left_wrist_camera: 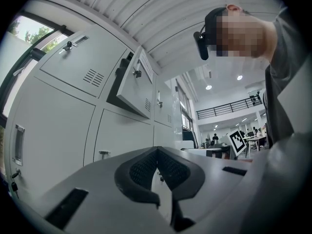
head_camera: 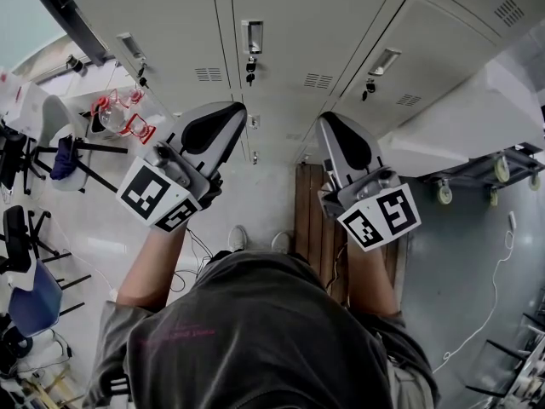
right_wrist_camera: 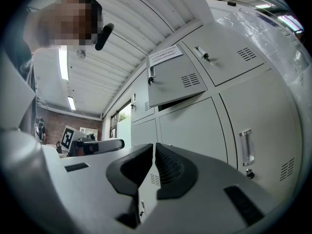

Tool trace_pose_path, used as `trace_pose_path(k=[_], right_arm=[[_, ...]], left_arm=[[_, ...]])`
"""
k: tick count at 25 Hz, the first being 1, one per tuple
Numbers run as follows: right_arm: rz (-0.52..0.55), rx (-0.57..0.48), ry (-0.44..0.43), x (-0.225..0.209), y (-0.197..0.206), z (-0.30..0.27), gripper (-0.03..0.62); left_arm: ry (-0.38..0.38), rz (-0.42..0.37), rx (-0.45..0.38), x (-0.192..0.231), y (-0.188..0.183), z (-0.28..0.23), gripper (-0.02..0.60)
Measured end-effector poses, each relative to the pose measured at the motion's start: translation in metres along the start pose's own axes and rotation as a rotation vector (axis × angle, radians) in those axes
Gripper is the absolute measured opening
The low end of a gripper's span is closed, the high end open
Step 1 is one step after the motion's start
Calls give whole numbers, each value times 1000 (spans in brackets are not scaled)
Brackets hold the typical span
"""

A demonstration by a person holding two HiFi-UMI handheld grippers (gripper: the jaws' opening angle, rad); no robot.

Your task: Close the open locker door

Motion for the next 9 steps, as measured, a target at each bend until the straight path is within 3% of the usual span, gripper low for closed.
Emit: trace_pose_path(k=[9], right_arm=[[-8,-9,21,-7,-2,2,32]], left_arm=[[7,4,1,1,1,-4,15]])
Point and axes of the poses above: the fingertips, and each gripper's own axes: z backward along the fingers, x to its left, y out of its underside, the point moved 6 cm from there along z, backward along the fingers, and after that the axes turned 2 degrees about -z, right-handed, at the moved point
